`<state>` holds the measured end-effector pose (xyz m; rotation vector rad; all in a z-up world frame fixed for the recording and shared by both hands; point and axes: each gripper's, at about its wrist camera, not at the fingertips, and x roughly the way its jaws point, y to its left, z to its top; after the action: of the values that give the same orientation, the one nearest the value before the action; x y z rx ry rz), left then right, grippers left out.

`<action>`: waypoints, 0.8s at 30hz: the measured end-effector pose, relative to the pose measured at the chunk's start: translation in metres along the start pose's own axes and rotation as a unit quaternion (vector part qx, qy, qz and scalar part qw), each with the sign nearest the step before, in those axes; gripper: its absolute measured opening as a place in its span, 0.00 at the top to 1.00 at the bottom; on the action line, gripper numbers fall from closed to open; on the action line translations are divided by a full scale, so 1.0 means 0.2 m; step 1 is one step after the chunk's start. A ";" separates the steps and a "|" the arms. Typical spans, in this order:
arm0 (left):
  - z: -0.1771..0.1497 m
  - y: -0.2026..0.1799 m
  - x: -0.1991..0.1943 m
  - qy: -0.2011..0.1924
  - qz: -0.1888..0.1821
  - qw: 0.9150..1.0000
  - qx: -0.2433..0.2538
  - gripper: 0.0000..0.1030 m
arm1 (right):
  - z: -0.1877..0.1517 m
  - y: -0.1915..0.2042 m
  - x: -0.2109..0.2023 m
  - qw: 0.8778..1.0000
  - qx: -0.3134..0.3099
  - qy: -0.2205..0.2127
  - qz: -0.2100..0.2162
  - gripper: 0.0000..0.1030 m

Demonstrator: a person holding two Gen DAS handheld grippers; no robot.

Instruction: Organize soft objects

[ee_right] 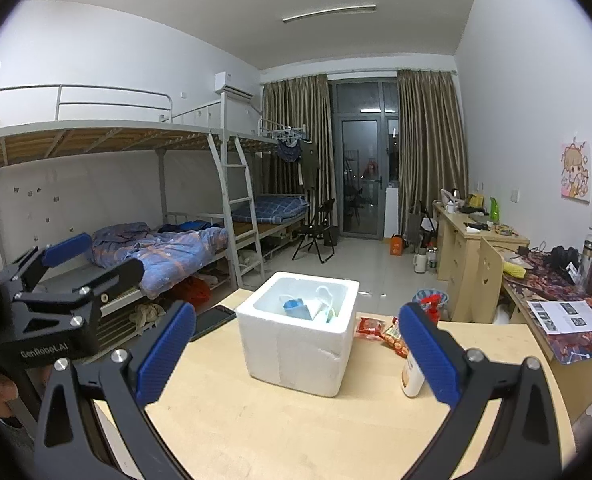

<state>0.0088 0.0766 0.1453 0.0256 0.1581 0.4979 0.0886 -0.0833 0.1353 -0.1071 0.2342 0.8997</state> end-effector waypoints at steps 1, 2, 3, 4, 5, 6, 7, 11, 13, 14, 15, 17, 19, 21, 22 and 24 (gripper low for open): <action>0.00 0.00 -0.02 -0.003 0.001 1.000 0.001 0.00 | -0.01 0.01 -0.02 1.000 -0.001 -0.001 0.000 0.00; 0.00 0.00 -0.05 -0.007 0.002 1.000 0.003 0.00 | -0.01 0.02 -0.03 1.000 -0.001 -0.002 0.000 0.00; -0.01 0.00 -0.08 -0.008 0.003 1.000 0.003 0.00 | -0.01 0.02 -0.04 1.000 -0.002 -0.002 -0.001 0.00; -0.02 0.00 -0.11 -0.009 0.002 1.000 0.004 0.00 | -0.02 0.03 -0.06 1.000 -0.002 -0.003 -0.002 0.00; -0.02 -0.01 -0.13 -0.011 0.001 1.000 0.004 0.00 | -0.02 0.04 -0.08 1.000 -0.003 -0.005 -0.003 0.00; -0.03 0.00 -0.15 -0.013 0.001 1.000 0.004 0.00 | -0.02 0.04 -0.10 1.000 -0.003 -0.008 -0.002 0.00; -0.04 0.00 -0.18 -0.014 0.002 1.000 0.004 0.00 | -0.03 0.06 -0.12 1.000 -0.002 -0.011 -0.002 0.00; -0.06 0.02 -0.27 -0.020 0.003 1.000 0.000 0.00 | -0.06 0.09 -0.20 1.000 -0.005 -0.020 -0.003 0.00; -0.08 0.03 -0.31 -0.020 0.001 1.000 0.000 0.00 | -0.09 0.11 -0.23 1.000 -0.004 -0.022 -0.002 0.00; -0.09 0.04 -0.33 -0.021 0.000 1.000 0.001 0.00 | -0.09 0.11 -0.24 1.000 -0.003 -0.024 -0.002 0.00; -0.10 0.04 -0.35 -0.024 -0.002 1.000 0.001 0.00 | -0.11 0.13 -0.26 1.000 -0.003 -0.025 -0.003 0.00; -0.12 0.06 -0.40 -0.031 -0.002 1.000 -0.001 0.00 | -0.13 0.14 -0.29 0.999 -0.005 -0.031 -0.008 0.00; -0.15 0.05 -0.44 -0.034 -0.005 0.999 -0.002 0.00 | -0.14 0.15 -0.31 0.999 -0.004 -0.035 -0.010 0.00; -0.19 0.07 -0.47 -0.034 -0.005 0.999 -0.008 0.00 | -0.16 0.15 -0.33 0.999 -0.001 -0.040 -0.009 0.00; -0.21 0.07 -0.48 -0.036 -0.005 0.999 -0.011 0.00 | -0.17 0.15 -0.34 0.999 0.000 -0.042 -0.009 0.00; -0.25 0.10 -0.51 -0.041 0.005 0.999 -0.017 0.00 | -0.20 0.15 -0.35 0.999 0.002 -0.045 -0.009 0.00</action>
<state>-0.0959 0.0444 0.1121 0.0134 0.0684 0.5094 0.0171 -0.1263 0.1144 -0.0649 0.1510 0.8835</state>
